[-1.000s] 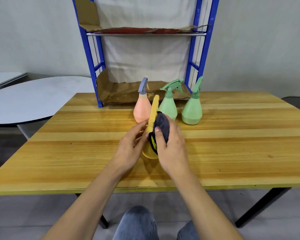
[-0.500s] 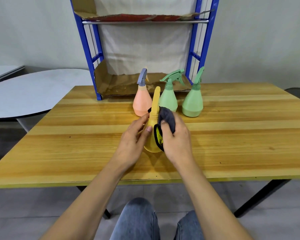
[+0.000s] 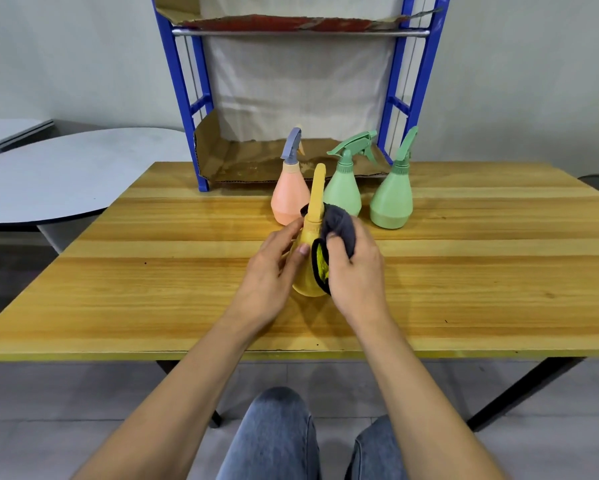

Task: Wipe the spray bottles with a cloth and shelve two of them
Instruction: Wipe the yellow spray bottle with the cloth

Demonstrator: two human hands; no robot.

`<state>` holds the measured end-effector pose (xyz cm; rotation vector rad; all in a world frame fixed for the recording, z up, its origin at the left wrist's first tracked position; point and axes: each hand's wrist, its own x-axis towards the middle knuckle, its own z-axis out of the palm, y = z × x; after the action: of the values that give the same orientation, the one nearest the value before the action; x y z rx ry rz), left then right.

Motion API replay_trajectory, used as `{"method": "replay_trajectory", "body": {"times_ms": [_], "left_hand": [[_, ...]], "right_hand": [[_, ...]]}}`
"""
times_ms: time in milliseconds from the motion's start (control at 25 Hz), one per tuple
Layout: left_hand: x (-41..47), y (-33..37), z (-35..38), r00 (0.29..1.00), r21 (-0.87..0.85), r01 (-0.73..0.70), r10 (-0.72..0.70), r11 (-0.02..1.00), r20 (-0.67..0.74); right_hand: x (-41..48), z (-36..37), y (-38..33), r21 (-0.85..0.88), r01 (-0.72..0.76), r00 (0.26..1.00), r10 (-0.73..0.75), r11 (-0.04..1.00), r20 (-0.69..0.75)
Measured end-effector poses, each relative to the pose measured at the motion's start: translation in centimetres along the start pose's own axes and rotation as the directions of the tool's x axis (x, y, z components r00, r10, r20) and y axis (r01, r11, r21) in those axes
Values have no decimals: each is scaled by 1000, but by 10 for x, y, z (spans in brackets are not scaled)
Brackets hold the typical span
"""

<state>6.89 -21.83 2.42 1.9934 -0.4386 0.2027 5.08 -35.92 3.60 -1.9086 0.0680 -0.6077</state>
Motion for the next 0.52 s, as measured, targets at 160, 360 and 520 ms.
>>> {"method": "replay_trajectory", "body": {"times_ms": [160, 360, 520], "left_hand": [[-1, -2, 2, 1000, 33, -15, 15, 999, 4], [-14, -1, 6, 994, 39, 1, 4, 999, -112], [-15, 2, 15, 975, 23, 9, -4, 1000, -220]], "right_hand": [[-2, -9, 28, -87, -92, 994, 97, 992, 52], [-11, -10, 33, -44, -55, 998, 55, 997, -1], [-14, -15, 30, 46, -55, 998, 55, 997, -12]]}}
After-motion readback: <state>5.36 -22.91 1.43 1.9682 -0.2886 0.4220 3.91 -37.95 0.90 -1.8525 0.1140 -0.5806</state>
